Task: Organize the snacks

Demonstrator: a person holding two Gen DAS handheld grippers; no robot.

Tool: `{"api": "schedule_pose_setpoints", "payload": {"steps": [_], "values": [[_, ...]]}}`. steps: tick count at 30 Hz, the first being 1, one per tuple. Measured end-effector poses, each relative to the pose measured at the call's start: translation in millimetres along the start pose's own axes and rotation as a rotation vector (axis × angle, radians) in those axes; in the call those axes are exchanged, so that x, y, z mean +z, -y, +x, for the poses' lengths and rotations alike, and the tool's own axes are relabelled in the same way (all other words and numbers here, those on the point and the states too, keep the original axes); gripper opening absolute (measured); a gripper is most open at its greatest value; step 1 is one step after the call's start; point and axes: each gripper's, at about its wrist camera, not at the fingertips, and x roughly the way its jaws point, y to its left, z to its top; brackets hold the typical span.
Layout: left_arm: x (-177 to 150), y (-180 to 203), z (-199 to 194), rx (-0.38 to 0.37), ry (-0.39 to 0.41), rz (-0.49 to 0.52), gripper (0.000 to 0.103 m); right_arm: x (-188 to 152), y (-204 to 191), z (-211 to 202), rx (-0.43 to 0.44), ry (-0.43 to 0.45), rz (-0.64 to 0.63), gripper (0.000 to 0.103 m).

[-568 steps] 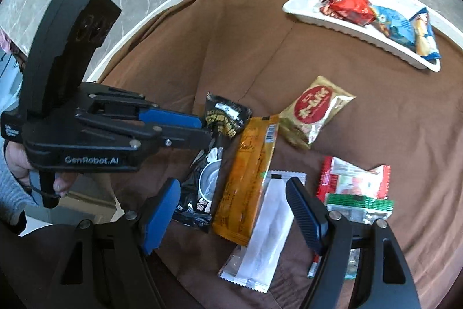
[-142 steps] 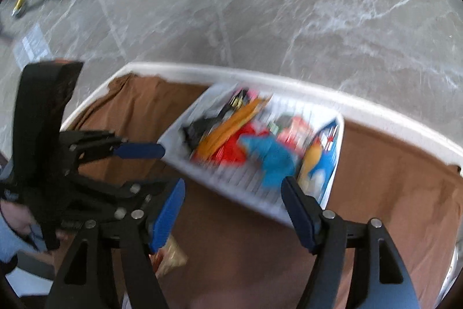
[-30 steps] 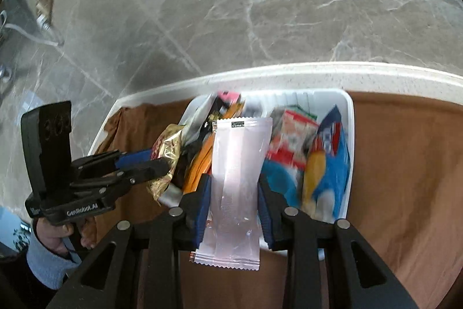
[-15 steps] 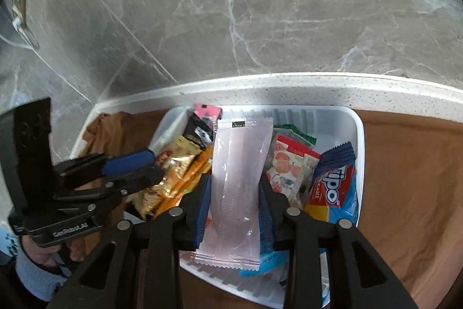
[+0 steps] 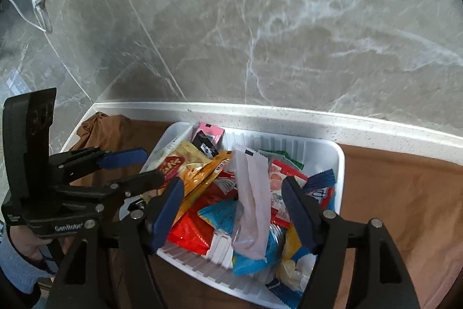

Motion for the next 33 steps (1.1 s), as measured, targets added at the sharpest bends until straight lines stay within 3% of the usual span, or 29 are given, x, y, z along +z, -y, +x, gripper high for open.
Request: {"api": "schedule_pose_setpoints", "payload": {"steps": [4, 6, 11, 15, 33], "values": [[-2.3, 3.0, -18.7, 0.013, 0.033, -0.001, 0.063, -7.0, -6.8, -20.6, 0.008, 0.028, -0.016, 0.077], [-5.4, 6.3, -29.0, 0.027, 0.043, 0.003, 0.072, -15.0, -11.7, -35.0, -0.003, 0.051, -0.028, 0.089], [-15.6, 23.7, -51.3, 0.069, 0.067, 0.027, 0.078, -35.7, -23.2, -69.7, -0.036, 0.098, -0.065, 0.103], [-24.4, 42.3, -70.7, 0.086, 0.095, 0.050, 0.088, -54.8, -29.9, -94.6, -0.071, 0.121, -0.087, 0.103], [-73.7, 111.2, -159.7, 0.099, 0.165, 0.101, 0.089, -127.7, -40.5, -179.6, -0.128, 0.183, -0.002, 0.103]]}}
